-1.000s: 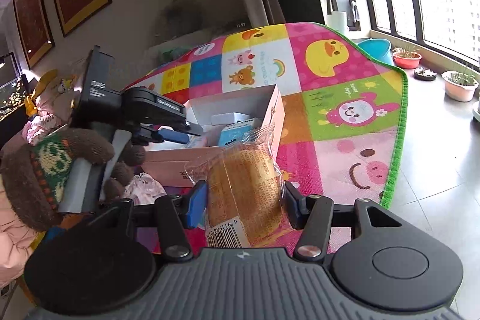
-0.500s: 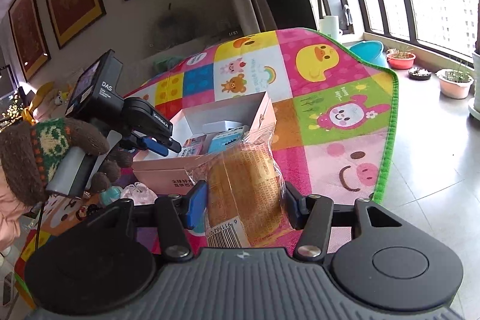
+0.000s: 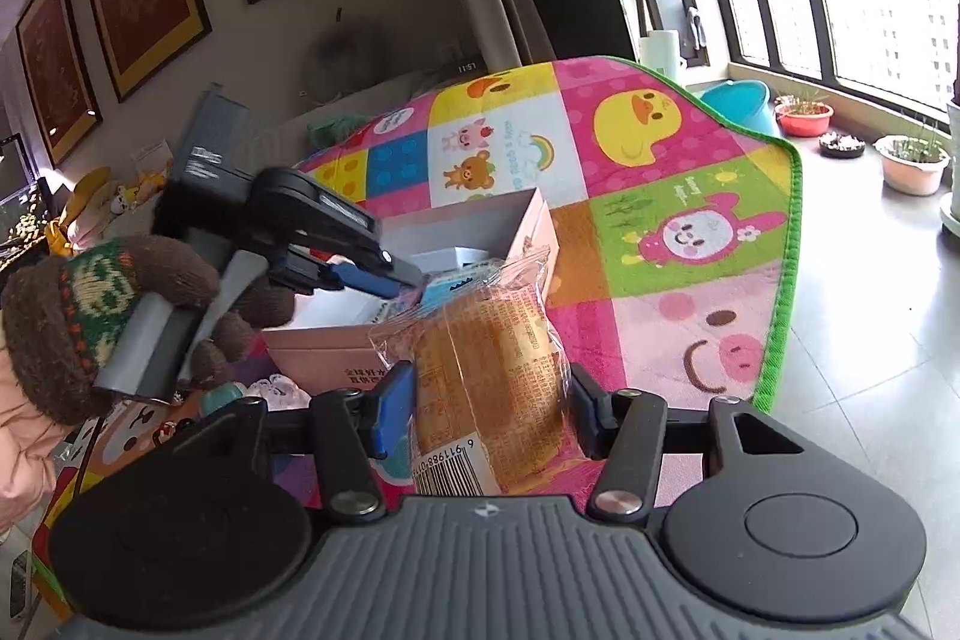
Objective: Organize objects
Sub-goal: 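Lower the bread roll into the pink box and open the right gripper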
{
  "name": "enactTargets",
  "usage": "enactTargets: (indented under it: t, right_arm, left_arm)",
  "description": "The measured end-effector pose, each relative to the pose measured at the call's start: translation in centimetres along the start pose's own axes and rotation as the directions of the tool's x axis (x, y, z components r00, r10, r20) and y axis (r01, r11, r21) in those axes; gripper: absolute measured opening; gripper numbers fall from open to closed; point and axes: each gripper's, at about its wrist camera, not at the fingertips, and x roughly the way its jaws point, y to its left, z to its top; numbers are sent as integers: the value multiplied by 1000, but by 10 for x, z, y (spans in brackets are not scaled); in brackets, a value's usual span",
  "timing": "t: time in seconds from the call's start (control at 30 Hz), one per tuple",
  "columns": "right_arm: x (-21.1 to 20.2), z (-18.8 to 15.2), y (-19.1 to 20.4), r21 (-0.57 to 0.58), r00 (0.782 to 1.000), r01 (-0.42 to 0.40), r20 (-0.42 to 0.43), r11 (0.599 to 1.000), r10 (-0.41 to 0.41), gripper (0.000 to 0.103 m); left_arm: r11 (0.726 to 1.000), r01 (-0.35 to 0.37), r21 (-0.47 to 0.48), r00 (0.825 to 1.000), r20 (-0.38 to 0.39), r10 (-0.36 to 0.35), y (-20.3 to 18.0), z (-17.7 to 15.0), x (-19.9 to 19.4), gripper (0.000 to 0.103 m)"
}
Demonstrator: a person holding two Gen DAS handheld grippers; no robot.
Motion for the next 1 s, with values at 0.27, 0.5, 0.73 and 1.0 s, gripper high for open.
enactTargets:
  t: [0.27,0.5,0.73,1.0]
  right_arm:
    - [47,46,30,23,992,-116,-56,993,117,53]
    - [183,92,64,320,934,-176,-244,931,261,53]
    - [249,69,86,311,933,18,-346,950,96,49]
    - [218,67,104,164,942,-28,-326,986,81,58]
  left_arm:
    - [995,-90,-47,946,310,100,56,-67,-112,23]
    - [996,-55,-71,958,276,73,101,-128,-140,23]
    - [994,-101,-37,936,334,108,129,-154,-164,23]
    - [990,-89,-105,930,347,120,158,-160,-161,23]
